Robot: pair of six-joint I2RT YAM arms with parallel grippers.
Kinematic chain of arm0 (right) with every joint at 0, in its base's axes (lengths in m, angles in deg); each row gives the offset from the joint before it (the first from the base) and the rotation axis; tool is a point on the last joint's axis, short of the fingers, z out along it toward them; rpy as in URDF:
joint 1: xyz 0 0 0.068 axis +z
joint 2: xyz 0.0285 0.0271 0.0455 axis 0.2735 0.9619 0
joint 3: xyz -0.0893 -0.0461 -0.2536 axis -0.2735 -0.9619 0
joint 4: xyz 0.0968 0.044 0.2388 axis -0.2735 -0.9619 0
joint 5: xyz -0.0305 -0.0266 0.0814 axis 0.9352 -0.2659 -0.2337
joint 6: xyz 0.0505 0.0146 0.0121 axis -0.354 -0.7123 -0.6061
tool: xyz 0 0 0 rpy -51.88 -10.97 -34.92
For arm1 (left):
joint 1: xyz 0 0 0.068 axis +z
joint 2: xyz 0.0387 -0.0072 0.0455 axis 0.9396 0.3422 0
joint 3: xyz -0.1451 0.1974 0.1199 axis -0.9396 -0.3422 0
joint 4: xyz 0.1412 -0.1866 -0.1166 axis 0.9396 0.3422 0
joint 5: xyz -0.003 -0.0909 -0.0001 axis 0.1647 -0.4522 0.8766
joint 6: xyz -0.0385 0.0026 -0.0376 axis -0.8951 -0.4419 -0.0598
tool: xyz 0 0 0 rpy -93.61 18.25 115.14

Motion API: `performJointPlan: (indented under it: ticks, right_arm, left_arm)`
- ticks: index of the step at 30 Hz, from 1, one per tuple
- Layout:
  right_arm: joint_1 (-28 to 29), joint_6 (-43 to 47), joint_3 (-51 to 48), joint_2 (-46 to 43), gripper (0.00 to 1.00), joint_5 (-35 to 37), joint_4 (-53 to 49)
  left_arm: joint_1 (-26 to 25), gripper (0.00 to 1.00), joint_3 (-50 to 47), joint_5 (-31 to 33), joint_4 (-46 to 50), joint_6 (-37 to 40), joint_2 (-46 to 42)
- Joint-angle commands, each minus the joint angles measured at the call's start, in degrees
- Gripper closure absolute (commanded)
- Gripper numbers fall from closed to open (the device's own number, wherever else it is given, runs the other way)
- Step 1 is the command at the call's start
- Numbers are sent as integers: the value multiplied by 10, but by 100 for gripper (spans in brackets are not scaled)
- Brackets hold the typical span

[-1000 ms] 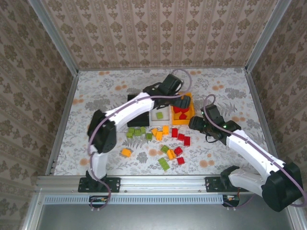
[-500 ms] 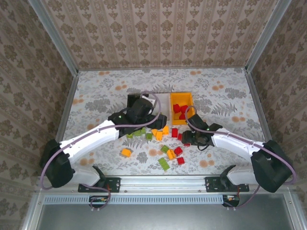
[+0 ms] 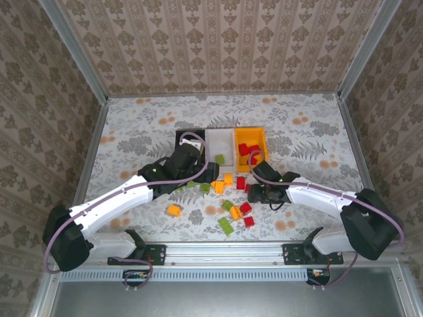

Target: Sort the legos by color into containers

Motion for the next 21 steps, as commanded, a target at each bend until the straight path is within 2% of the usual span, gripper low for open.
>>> performJointPlan:
  ticks: [1, 11, 17, 21]
  right_arm:
    - [3, 5, 16, 18, 43, 36, -26]
    - [-3, 13, 29, 31, 65, 54, -23]
    - [-8, 43, 76, -42, 68, 54, -78]
    - [-18, 63, 148, -38, 67, 52, -95]
  left_arm:
    - [5, 0, -6, 9, -2, -13, 0]
    - [9, 0, -11, 8, 8, -14, 1]
    - [14, 0, -27, 16, 22, -15, -21]
    - [17, 0, -43, 20, 32, -22, -39]
